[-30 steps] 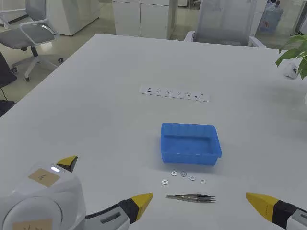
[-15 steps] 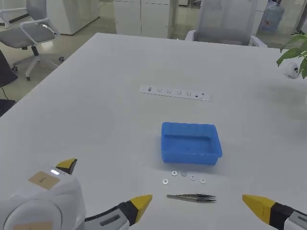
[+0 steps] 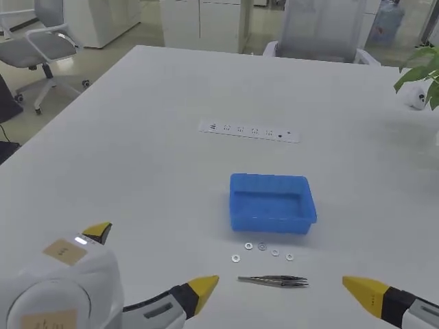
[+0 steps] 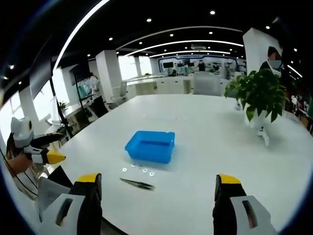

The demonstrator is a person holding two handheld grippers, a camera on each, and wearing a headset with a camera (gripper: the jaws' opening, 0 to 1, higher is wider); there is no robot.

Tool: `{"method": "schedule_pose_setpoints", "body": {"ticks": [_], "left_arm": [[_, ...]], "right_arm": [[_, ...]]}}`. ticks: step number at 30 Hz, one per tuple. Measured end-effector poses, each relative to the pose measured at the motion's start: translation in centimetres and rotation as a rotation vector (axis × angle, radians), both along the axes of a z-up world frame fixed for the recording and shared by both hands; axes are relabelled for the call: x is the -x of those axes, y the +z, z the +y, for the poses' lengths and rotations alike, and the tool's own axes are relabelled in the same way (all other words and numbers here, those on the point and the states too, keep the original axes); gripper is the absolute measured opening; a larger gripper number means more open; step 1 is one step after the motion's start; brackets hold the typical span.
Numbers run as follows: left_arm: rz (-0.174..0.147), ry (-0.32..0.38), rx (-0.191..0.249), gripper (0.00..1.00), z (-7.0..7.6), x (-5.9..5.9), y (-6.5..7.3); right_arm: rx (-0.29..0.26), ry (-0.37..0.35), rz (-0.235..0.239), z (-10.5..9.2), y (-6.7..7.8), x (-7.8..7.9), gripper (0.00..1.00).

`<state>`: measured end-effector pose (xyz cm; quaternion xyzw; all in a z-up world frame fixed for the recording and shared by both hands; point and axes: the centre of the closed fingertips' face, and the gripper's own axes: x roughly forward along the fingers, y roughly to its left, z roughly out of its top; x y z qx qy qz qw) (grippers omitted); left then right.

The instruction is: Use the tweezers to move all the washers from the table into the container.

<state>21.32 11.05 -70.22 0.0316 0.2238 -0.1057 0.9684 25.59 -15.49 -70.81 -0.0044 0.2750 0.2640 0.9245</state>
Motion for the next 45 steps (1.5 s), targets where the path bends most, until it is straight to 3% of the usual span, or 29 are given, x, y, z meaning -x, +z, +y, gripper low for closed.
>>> {"method": "schedule_pose_setpoints", "body": {"ticks": [13, 22, 37, 41, 42, 45], "left_arm": [[0.010, -0.004, 0.004, 0.99, -0.2, 0.1, -0.2], [0.001, -0.023, -0.004, 0.99, -0.6, -0.8, 0.0], [0.014, -0.055, -0.007, 0.95, -1.3, -1.9, -0.9], [0.047, -0.086, -0.018, 0.91, -2.0, -2.5, -2.1], [0.070, -0.130, -0.030, 0.88, -2.4, -2.5, -2.7], [0.107, -0.168, -0.068, 0.76, -2.7, -2.9, -3.9]], "right_arm": [[0.002, 0.015, 0.014, 0.3, -0.4, -0.1, 0.97], [0.006, 0.023, 0.030, 0.4, -0.9, -0.4, 0.97], [0.004, 0.031, 0.044, 0.4, -2.2, -1.5, 0.96], [0.013, 0.039, 0.048, 0.6, -2.8, -1.8, 0.94], [0.018, 0.044, 0.055, 0.6, -3.1, -1.8, 0.94], [0.025, 0.052, 0.062, 0.7, -3.5, -2.1, 0.93]]}}
